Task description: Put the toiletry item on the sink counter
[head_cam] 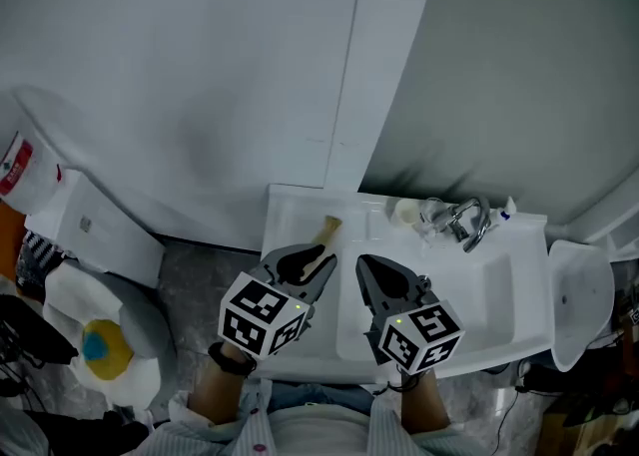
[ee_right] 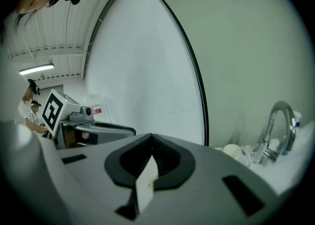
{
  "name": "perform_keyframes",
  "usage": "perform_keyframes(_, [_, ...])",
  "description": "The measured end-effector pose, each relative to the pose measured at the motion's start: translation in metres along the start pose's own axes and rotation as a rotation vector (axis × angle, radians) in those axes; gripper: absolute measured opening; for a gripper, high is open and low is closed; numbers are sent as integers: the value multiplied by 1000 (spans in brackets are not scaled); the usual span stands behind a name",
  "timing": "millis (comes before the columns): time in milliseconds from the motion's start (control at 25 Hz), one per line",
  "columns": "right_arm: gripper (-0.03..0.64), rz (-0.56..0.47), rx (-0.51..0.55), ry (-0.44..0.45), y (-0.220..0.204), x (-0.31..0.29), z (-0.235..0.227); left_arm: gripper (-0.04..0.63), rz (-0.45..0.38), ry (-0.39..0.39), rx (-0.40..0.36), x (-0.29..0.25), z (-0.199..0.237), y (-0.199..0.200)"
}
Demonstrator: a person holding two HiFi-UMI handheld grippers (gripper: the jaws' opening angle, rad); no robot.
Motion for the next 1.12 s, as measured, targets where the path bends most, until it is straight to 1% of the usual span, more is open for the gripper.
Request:
perform_keyframes(160, [11,-37,2,16,11,7,4,37,-87,35,12,15,-13,11])
perform_keyframes(280, [11,-52,9,35,15,12,8,32,-118,36,16,21,-20,12])
perform_keyframes(440, [11,-63,18,47,18,16,12,25,-126,15,4,24,-28,9])
perform_keyframes(760, [11,-19,26,44,8,19,16,17,-102,-43,-32,24,-40,4])
perform_keyframes(920, [11,-4,29,43,6,19,16,17,-75,-35,-34,24,-41,1])
perform_keyframes(1120, [11,12,27,43,3,18,17,17,-72,-32,-27,26,-37,0])
Point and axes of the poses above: the fingertips, and each gripper's own axes: x backward along the fingers, z to its left, y out of its top, the point moved 10 cm from there along x, backward along the fingers, and after that the axes turned 15 degrees about -y, right-handed, at the moved point
